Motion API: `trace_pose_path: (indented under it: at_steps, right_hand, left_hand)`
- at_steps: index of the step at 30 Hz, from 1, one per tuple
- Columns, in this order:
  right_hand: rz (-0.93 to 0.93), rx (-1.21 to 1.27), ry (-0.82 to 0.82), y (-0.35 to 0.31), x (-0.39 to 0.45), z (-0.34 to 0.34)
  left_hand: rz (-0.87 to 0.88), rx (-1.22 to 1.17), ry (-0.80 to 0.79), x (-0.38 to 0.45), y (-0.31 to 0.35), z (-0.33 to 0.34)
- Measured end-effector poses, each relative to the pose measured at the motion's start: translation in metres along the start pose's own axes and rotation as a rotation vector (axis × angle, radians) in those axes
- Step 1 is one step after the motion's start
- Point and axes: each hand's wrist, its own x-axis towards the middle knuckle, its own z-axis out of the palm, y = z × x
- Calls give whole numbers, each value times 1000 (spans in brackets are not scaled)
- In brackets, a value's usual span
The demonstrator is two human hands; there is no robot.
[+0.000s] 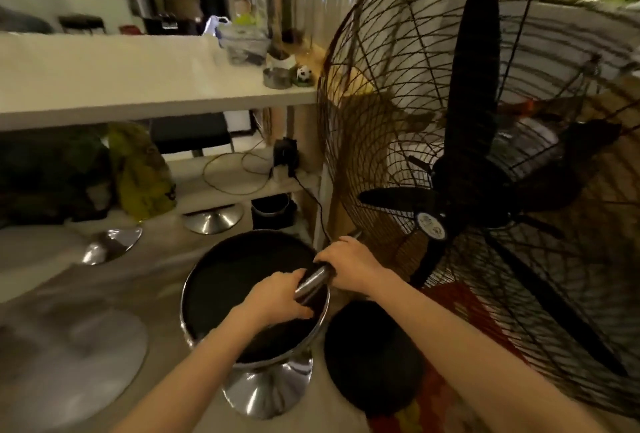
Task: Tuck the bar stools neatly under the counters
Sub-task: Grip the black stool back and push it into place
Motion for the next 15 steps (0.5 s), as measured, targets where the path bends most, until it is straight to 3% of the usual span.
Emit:
trace_pose_path:
  at_steps: [6, 10, 15]
  right_hand:
    - [-113, -53, 19, 4, 7, 5]
    - [-153, -114, 31, 0, 10, 13]
    - [-146, -149, 180, 0, 11, 23]
  left_hand:
    - [-244, 406, 238, -23, 1, 16]
    - [-338, 472, 333, -33, 7, 26]
    - [-384, 507, 391, -30, 8, 27]
